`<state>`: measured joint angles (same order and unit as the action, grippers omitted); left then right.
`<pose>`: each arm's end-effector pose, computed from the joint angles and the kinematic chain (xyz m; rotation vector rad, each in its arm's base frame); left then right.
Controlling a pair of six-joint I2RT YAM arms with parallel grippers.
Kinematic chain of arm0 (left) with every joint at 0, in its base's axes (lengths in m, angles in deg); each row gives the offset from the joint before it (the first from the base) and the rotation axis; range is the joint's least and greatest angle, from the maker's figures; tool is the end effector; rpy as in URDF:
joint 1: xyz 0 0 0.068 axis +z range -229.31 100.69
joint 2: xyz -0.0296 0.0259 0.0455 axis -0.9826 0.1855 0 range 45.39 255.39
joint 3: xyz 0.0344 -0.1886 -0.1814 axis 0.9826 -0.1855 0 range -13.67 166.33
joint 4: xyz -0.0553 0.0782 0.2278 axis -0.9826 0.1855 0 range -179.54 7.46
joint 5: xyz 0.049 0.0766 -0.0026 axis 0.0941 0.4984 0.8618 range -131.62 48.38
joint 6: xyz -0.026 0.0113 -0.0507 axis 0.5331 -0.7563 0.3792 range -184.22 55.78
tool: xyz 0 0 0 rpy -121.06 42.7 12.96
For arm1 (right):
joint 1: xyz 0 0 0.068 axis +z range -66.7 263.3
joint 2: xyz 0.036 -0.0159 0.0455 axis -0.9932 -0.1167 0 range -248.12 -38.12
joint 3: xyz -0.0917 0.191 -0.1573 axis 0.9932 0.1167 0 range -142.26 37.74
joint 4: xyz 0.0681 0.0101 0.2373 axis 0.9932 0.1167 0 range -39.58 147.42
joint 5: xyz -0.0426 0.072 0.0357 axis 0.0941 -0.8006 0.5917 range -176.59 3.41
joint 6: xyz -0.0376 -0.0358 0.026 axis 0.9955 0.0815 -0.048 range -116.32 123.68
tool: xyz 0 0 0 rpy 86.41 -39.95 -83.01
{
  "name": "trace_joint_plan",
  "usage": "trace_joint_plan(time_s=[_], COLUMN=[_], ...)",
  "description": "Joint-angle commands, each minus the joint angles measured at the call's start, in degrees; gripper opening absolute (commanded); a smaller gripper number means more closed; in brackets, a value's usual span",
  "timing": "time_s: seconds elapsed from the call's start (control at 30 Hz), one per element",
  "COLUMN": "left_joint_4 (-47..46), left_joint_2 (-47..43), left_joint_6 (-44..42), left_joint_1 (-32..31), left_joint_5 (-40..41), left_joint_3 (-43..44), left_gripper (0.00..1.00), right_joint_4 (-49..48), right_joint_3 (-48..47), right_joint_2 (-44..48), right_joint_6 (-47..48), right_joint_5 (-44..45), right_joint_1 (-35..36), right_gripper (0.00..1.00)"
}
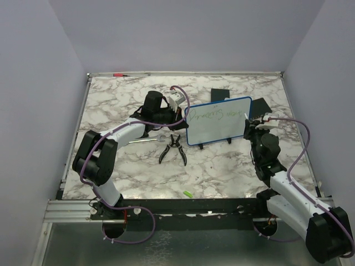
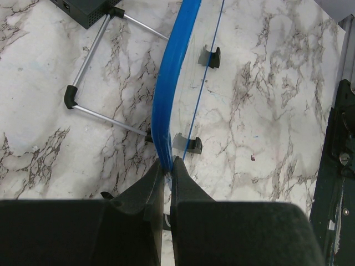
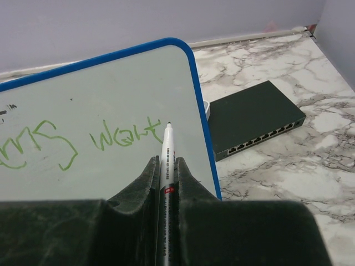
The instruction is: Write a sentence on the whiteboard
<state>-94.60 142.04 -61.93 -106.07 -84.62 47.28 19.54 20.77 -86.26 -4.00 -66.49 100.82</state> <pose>0.3094 -0.1878 0.2281 0.8963 1.9317 -1.0894 0.1860 0.0438 0.2351 0.1395 1.5698 0.0685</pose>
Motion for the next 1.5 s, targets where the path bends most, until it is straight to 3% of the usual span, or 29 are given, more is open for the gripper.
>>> trace_joint_plan(time_s=[0.0,0.7,1.47], left_joint_4=[1.8,1.8,1.8], left_joint_2=[-0.5,-0.2,-0.4], left_joint_6=[-1.9,-2.0,-1.8], left_joint_1=[-0.5,-0.5,-0.5], left_joint_5=[1.8,1.8,1.5], left_joint_3=[0.0,0.0,0.1], left_gripper=[0.0,0.0,0.0], right_joint_4=[-2.8,-6.0,1.8], right_joint_3=[-1.6,-4.2,-2.3], right_joint_2=[-1.4,-6.9,-6.3], right_joint_6=[1.8,4.0,-0.7], right_joint_5=[0.4,-0.6,0.1], right_joint_1=[-0.2,-0.3,-0.3], right_gripper=[0.01,0.01,0.01])
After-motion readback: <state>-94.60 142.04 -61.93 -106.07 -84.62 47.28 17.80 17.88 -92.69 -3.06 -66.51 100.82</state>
